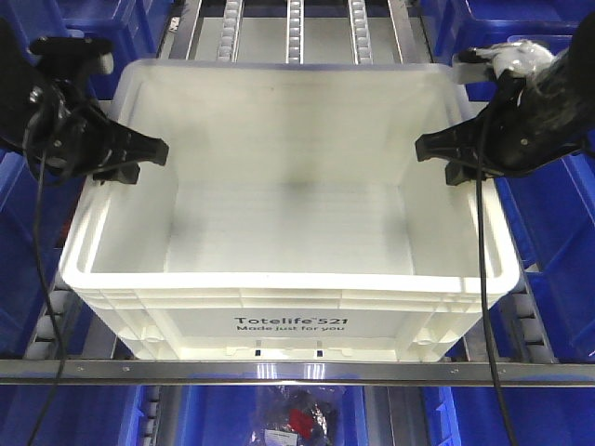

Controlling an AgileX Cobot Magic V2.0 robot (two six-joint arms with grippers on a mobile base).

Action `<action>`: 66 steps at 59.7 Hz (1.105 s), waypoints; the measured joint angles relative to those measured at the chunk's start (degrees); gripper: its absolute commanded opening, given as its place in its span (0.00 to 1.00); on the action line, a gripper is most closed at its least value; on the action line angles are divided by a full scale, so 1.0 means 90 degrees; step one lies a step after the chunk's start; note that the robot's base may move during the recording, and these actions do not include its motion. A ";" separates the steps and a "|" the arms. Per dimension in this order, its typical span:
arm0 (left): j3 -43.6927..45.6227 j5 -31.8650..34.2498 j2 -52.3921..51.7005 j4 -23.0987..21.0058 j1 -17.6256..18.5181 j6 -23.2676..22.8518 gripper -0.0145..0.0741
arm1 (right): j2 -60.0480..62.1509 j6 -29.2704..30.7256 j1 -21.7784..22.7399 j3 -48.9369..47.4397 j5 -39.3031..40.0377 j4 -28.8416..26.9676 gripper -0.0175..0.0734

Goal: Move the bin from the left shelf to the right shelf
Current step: 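Close both grippers on the side rims and pull the tote off the shelf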

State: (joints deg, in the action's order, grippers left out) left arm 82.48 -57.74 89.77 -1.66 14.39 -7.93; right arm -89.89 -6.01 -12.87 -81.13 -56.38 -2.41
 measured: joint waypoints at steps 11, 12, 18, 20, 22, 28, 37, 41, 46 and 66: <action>0.0349 -0.0518 -0.0422 -0.0146 0.0000 -0.0236 0.16 | 0.0349 -0.0064 0.0000 -0.0456 -0.0606 -0.0019 0.19; 0.0357 -0.0539 -0.0470 -0.0153 0.0000 -0.0264 0.16 | 0.0392 -0.0072 0.0000 -0.0455 -0.0617 -0.0032 0.19; 0.0377 -0.0709 -0.0624 -0.0213 0.0000 -0.0416 0.16 | 0.0661 -0.0143 0.0000 -0.0455 -0.0700 -0.0025 0.19; 0.0370 -0.0743 -0.0654 -0.0239 0.0000 -0.0442 0.16 | 0.0732 -0.0173 0.0000 -0.0455 -0.0708 -0.0019 0.19; 0.0362 -0.0779 -0.0698 -0.0255 0.0008 -0.0465 0.16 | 0.0791 -0.0189 0.0000 -0.0455 -0.0713 -0.0003 0.19; 0.0129 -0.0772 -0.0837 -0.0258 0.0129 -0.0530 0.16 | 0.1026 -0.0204 0.0000 -0.0336 -0.0711 0.0032 0.19; -0.0422 -0.0562 -0.1129 -0.0143 0.0381 -0.0711 0.16 | 0.1490 -0.0253 -0.0006 0.0490 -0.0366 0.0074 0.19; -0.0630 -0.0481 -0.1251 -0.0117 0.0475 -0.0822 0.16 | 0.1658 -0.0313 -0.0006 0.0920 -0.0243 0.0041 0.19; -0.0917 -0.0435 -0.1398 -0.0066 0.0584 -0.0903 0.16 | 0.1847 -0.0355 -0.0006 0.1198 -0.0228 -0.0007 0.19; -0.1754 0.0011 -0.1983 -0.0077 0.0971 -0.1133 0.16 | 0.2887 -0.0316 -0.0006 0.2091 0.0061 0.0073 0.19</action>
State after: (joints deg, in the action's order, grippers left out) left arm 66.69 -57.63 71.93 -2.35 23.13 -18.13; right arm -63.91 -8.86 -12.92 -62.31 -55.83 -1.76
